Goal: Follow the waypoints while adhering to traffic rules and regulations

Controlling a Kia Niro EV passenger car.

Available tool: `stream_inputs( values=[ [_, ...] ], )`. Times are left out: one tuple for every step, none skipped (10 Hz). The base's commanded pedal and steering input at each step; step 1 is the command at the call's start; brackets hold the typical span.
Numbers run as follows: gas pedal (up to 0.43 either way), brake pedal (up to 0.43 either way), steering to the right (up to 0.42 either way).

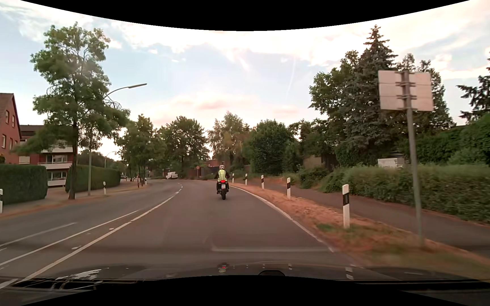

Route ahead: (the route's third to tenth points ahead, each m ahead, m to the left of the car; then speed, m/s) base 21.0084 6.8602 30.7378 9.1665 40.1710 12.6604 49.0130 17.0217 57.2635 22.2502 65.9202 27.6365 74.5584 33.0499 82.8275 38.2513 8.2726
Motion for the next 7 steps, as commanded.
stream_inputs(
  values=[
    [0.22, 0.0, -0.062],
    [0.22, 0.0, -0.061],
    [0.22, 0.0, -0.058],
    [0.22, 0.0, -0.053],
    [0.22, 0.0, -0.049],
    [0.22, 0.0, -0.047],
    [0.22, 0.0, -0.047]
  ],
)
